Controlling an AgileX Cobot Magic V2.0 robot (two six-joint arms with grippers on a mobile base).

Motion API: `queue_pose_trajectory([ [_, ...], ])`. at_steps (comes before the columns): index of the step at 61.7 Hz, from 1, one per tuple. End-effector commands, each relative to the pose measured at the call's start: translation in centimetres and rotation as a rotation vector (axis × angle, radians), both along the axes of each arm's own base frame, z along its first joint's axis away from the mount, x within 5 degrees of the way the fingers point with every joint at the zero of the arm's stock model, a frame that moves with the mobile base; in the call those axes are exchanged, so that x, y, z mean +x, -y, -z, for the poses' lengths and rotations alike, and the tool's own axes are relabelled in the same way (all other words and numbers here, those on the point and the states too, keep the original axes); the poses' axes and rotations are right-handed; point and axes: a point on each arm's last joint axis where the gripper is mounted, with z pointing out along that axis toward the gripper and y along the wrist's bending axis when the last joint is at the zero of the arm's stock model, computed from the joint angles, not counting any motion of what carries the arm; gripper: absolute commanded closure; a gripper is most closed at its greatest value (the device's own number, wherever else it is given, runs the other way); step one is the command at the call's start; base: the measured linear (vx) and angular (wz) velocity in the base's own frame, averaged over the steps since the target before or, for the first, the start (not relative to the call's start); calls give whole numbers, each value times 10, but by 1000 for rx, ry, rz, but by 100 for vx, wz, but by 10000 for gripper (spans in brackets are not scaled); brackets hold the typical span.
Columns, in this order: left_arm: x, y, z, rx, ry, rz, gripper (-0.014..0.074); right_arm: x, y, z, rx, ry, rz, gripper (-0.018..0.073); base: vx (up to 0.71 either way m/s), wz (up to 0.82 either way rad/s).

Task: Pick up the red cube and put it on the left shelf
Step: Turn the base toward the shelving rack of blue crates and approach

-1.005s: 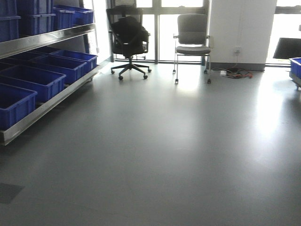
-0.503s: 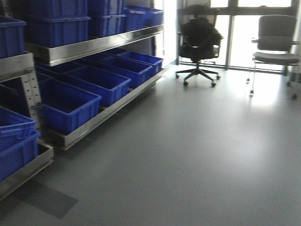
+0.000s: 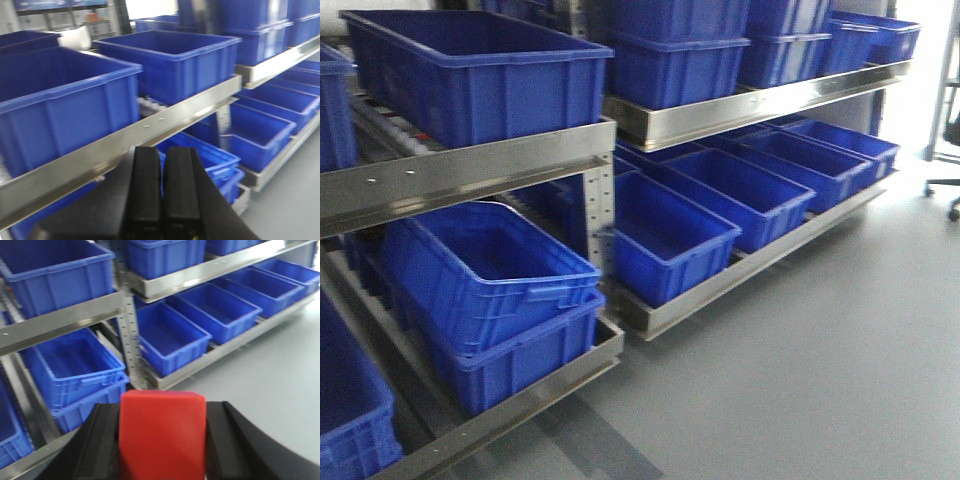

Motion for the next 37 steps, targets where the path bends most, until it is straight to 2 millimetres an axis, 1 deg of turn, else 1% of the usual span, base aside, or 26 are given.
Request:
queue_pose_trajectory([
  [1,0,0,-1,-5,69,4,491,0,0,-18,-2,116,-4,502,37,74],
  [28,0,0,-1,-5,69,4,491,0,0,-18,-2,116,-4,502,32,76],
  [37,0,0,-1,-5,69,4,491,0,0,-18,-2,116,-4,502,26,66],
])
